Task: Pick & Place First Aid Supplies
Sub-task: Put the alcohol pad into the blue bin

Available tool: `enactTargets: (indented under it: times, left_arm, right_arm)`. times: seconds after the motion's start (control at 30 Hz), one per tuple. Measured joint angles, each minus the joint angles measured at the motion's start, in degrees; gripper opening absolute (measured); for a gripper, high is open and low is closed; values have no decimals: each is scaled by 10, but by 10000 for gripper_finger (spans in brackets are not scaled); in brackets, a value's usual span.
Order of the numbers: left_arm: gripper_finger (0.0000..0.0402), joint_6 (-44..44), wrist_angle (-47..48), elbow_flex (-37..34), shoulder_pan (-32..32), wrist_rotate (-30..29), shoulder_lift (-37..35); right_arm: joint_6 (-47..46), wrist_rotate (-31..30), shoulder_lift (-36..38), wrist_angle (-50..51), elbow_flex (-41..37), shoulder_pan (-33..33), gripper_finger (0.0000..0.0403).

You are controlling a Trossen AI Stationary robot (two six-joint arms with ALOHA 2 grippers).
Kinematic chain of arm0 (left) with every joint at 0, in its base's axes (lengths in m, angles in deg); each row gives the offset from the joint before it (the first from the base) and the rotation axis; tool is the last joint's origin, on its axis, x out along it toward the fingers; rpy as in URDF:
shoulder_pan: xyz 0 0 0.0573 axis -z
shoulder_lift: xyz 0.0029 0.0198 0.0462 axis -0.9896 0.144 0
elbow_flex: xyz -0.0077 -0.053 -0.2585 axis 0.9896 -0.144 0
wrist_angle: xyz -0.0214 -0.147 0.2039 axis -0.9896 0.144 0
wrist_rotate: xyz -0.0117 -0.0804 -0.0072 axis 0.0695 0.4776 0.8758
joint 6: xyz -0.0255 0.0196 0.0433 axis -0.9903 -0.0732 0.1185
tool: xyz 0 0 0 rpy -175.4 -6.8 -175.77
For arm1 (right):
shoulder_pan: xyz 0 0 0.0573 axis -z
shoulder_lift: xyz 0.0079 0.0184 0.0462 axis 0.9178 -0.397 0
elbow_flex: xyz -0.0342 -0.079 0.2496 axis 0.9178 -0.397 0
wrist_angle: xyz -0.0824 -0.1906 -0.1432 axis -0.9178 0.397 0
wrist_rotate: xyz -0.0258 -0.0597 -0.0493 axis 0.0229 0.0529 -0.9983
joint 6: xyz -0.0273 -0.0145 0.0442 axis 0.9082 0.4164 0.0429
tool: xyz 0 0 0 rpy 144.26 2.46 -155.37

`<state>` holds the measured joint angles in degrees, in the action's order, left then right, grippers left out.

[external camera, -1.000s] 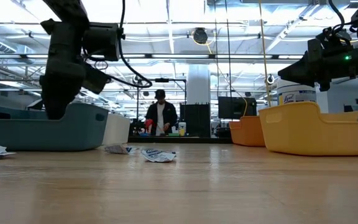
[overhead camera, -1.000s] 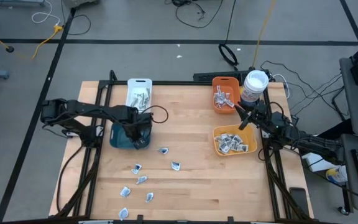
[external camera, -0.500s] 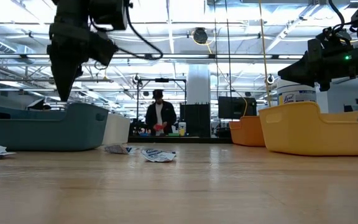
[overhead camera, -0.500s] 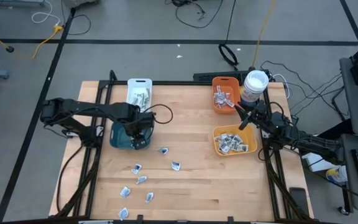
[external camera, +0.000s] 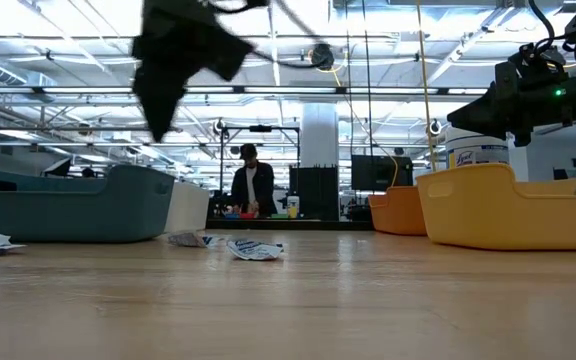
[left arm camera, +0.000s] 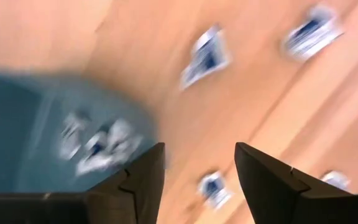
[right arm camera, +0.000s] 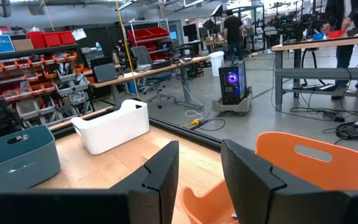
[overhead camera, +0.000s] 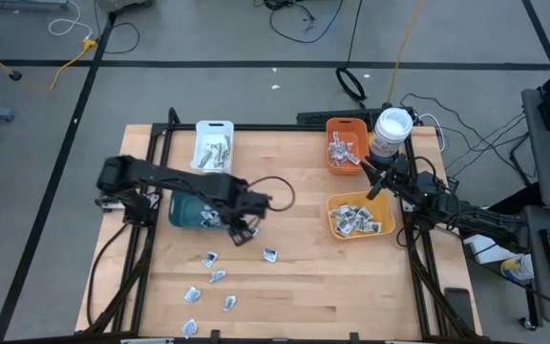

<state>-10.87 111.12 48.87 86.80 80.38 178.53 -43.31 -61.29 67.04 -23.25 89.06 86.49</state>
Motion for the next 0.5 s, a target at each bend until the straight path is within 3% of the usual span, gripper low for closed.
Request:
enactTargets:
  times: [0.3,0.5]
  left_arm:
    - [206,-39,21,177,40,5,130]
    - [215,-29,29,255,57,4,189]
  right_arm:
    - [0,0,0,0,0,0,116]
    - [0,0,0,0,0,0,116]
